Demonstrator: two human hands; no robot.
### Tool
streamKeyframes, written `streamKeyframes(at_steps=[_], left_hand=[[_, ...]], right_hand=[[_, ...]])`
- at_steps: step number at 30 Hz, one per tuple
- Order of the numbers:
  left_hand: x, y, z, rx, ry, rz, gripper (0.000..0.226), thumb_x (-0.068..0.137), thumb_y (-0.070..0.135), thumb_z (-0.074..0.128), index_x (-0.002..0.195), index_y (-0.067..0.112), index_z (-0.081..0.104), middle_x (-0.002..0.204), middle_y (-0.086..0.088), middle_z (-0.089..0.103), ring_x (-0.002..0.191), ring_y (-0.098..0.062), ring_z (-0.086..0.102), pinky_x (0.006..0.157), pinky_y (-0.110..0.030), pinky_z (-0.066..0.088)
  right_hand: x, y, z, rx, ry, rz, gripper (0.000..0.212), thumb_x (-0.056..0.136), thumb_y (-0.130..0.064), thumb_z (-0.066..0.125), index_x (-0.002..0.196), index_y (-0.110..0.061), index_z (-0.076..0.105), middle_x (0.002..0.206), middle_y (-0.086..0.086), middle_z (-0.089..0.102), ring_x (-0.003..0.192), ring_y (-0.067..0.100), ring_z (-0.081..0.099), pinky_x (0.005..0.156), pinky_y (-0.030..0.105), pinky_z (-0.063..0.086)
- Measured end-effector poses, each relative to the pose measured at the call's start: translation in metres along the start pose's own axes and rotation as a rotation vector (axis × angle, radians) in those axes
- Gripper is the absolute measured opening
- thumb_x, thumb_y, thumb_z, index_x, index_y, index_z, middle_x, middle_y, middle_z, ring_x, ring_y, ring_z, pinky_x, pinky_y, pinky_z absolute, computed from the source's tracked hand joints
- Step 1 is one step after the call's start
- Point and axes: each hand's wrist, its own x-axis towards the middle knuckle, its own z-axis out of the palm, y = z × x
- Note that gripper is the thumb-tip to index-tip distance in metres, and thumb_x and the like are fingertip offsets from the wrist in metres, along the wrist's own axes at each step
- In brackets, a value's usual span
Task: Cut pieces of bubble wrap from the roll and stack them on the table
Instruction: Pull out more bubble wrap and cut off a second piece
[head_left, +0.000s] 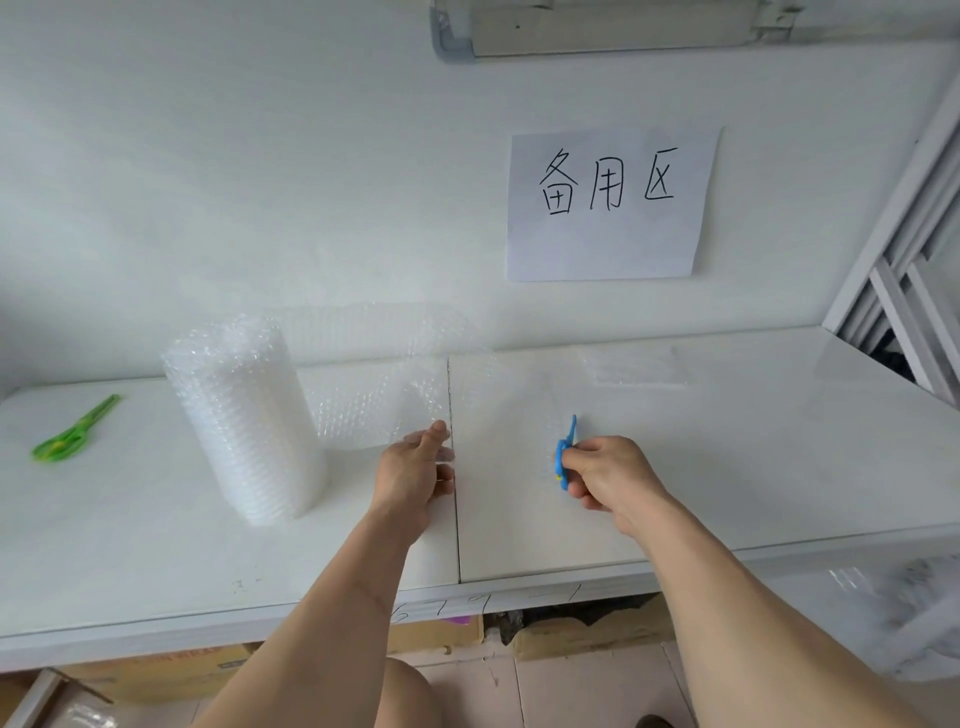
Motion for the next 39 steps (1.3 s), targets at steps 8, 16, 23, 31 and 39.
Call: streamKeyframes(at_steps=[8,16,23,31,39], left_hand=[[0.003,-0.001,-0.002,-0.021,-0.040,-0.018,0.025,0.092,0.026,0.067,0.105,0.004,0.065,0.087,-0.011,0.063,0.056,-0.018,0.053,0.048,-0.027,0.047],[0.002,0.012,-0.001,-0.270,-0.166,-0.173,0.019,0.100,0.021,0.053,0.088,0.010,0.061,0.079,-0.007,0.071,0.053,-0.013,0.059,0.049,-0.021,0.051],[0.001,0.004,0.003,-0.104,-0.118,-0.084,0.012,0.094,0.017,0.064,0.096,0.006,0.062,0.081,-0.009,0.062,0.062,-0.019,0.057,0.053,-0.025,0.050],[0.002,0.006,0.010,0.058,-0.067,0.042,0.006,0.091,0.017,0.066,0.091,0.011,0.065,0.081,-0.007,0.071,0.067,-0.018,0.058,0.060,-0.028,0.046],[0.000,-0.001,0.011,-0.013,-0.059,0.045,0.008,0.090,0.015,0.068,0.091,0.007,0.065,0.076,-0.009,0.067,0.071,-0.021,0.062,0.067,-0.032,0.051]], right_hand=[[-0.014,-0.004,0.010,0.247,-0.041,-0.011,0.003,0.088,-0.013,0.068,0.091,-0.012,0.067,0.078,0.009,0.066,0.051,0.014,0.059,0.049,0.024,0.052],[-0.039,-0.008,0.026,0.322,-0.296,0.006,0.035,0.078,-0.034,0.079,0.102,-0.013,0.067,0.078,0.010,0.070,0.052,0.018,0.063,0.049,0.027,0.051],[-0.060,0.009,0.025,0.302,-0.534,0.122,0.040,0.083,-0.041,0.070,0.108,-0.011,0.062,0.085,0.014,0.069,0.056,0.018,0.063,0.050,0.026,0.052],[-0.064,0.013,0.030,0.314,-0.595,0.147,0.065,0.075,-0.048,0.073,0.122,-0.006,0.056,0.088,0.017,0.071,0.060,0.020,0.066,0.053,0.026,0.053],[-0.062,0.011,0.045,0.416,-0.574,0.112,0.051,0.076,-0.046,0.074,0.107,-0.008,0.060,0.087,0.016,0.068,0.060,0.020,0.065,0.053,0.027,0.053]])
